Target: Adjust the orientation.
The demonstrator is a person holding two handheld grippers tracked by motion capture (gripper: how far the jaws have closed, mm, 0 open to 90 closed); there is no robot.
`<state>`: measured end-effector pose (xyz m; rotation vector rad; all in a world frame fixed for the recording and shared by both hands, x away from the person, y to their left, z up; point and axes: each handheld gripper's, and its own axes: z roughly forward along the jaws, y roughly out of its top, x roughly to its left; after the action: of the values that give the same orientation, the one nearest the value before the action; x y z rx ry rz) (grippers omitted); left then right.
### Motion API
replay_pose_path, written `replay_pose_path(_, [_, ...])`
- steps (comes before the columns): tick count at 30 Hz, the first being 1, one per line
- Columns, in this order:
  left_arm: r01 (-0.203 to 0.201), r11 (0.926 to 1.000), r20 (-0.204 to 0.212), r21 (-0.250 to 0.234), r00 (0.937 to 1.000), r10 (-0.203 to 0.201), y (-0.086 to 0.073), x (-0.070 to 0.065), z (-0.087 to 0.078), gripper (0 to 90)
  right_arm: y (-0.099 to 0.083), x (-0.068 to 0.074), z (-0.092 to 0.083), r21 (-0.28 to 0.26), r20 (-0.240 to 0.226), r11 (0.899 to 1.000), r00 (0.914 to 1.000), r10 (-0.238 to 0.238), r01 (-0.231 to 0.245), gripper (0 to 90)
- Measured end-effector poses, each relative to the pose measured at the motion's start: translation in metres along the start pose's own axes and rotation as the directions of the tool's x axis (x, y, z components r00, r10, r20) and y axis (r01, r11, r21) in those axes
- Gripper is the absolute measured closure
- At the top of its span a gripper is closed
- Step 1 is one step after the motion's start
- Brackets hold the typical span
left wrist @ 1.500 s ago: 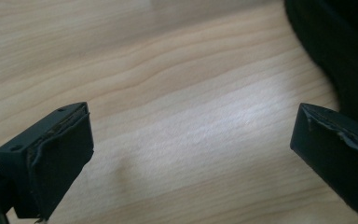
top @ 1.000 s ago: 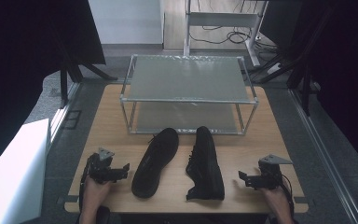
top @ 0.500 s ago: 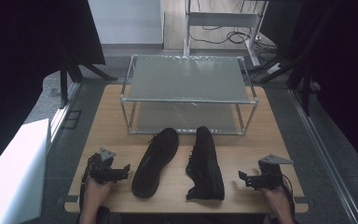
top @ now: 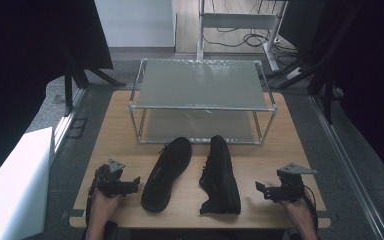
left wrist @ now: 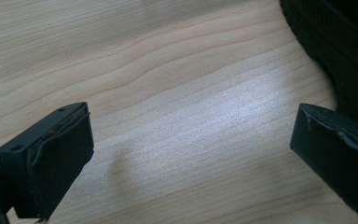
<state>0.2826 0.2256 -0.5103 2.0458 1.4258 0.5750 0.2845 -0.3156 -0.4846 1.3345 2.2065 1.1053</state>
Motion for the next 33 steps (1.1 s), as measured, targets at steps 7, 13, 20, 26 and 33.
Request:
replay_pose_path(7, [-0.024, 0.9995, -0.006, 0.021, 0.9997, 0.025, 0.0, -0.004, 0.003, 0.0, 0.008, 0.005, -0.001, -0.007, -0.019, 1.0, 0.9998, -0.004, 0.004, 0.0])
replay_pose_path(13, [-0.086, 0.9946, 0.038, 0.057, 0.9957, 0.084, 0.001, -0.014, 0.007, 0.0, 0.011, 0.01, 0.001, -0.004, -0.037, 1.0, 0.9993, -0.009, 0.009, 0.0])
replay_pose_path(20, [-0.147, 0.988, 0.081, 0.046, 0.9864, 0.143, 0.003, -0.033, 0.006, 0.0, 0.016, 0.013, 0.002, -0.005, -0.043, 1.0, 0.999, -0.013, 0.013, 0.0])
replay_pose_path(26, [-0.183, 0.9822, 0.091, 0.044, 0.9798, 0.178, 0.005, -0.047, 0.007, 0.0, 0.018, 0.014, 0.003, -0.007, -0.046, 1.0, 0.9989, -0.012, 0.012, 0.0])
replay_pose_path(33, [-0.215, 0.9759, 0.108, 0.036, 0.9717, 0.21, 0.008, -0.063, 0.008, 0.0, 0.023, 0.015, 0.004, -0.011, -0.051, 1.0, 0.9987, -0.007, 0.006, 0.0])
